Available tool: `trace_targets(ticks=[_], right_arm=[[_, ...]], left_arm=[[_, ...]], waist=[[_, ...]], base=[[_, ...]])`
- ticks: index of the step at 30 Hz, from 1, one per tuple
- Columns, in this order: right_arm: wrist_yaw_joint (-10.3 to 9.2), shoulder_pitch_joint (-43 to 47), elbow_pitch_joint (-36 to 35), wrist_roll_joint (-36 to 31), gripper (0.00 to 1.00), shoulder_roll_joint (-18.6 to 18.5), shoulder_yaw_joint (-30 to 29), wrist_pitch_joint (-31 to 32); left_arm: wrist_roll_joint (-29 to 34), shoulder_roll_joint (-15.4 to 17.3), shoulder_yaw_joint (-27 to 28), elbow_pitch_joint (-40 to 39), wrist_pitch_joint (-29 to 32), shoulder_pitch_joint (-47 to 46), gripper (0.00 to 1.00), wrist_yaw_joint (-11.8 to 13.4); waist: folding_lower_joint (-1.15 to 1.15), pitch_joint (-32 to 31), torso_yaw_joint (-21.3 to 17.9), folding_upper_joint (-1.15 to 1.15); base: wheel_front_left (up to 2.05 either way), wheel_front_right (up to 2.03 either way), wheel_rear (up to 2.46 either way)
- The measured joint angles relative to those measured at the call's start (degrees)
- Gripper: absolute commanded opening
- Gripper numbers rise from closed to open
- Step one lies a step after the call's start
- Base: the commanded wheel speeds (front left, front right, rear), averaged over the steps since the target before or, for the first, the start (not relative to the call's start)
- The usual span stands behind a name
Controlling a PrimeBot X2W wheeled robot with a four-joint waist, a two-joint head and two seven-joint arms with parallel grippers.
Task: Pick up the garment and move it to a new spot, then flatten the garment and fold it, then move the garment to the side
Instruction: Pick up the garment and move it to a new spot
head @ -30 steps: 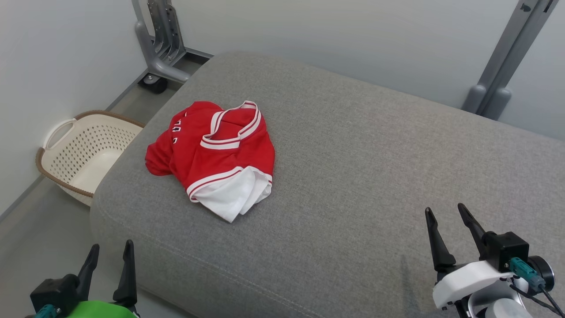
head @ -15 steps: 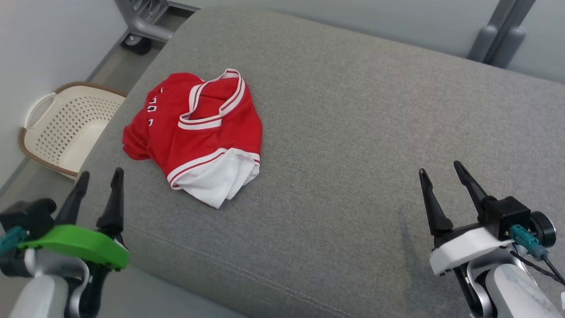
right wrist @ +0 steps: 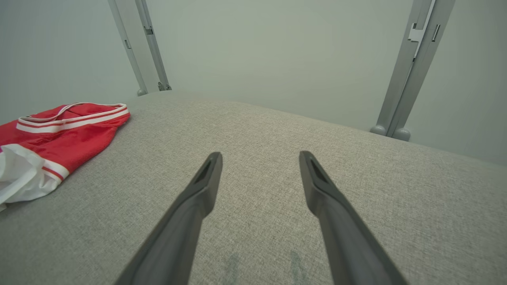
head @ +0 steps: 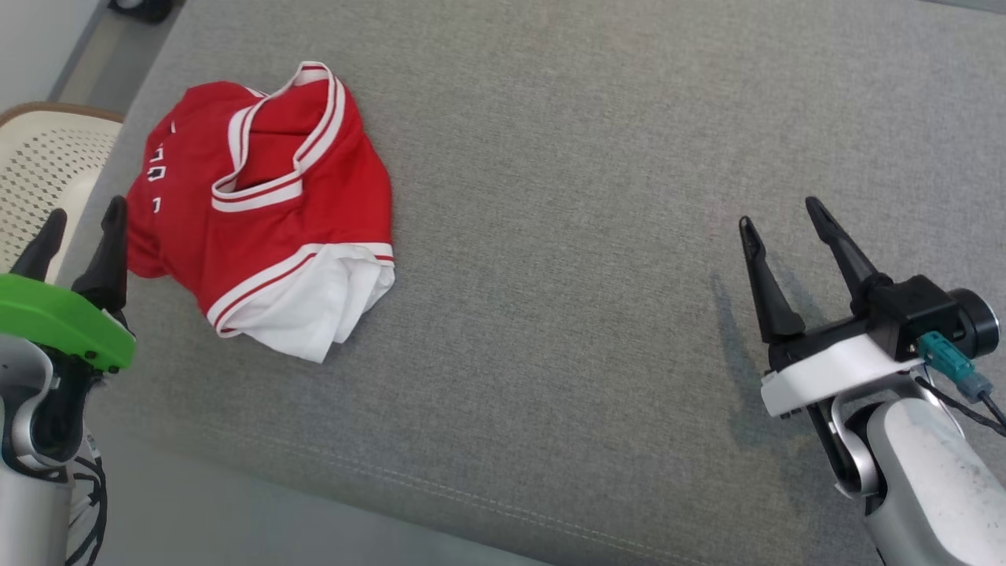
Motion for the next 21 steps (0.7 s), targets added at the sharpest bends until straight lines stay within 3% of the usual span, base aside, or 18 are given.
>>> trace_targets(ticks=[10,21], right_arm=[[0.16,-3.54,1.51,-0.05,1.00,-0.59,-1.35,-0.70],[0.49,-4.59,2.90,-0.05,1.00,-0.59,-1.40,-0.85]], left_arm=[[-1.57,-0.29,-1.52,8.17,6.09,-4.70,1.00,0.03],[-2.94,-0.74,-0.99,15.33,9.84,-6.04,1.00,1.63]], waist=[[0.01,5.99,-5.69,0.00],[0.00,6.66,-7.78,0.00]], base=[[0.00,0.00,0.00],[0.00,0.00,0.00]])
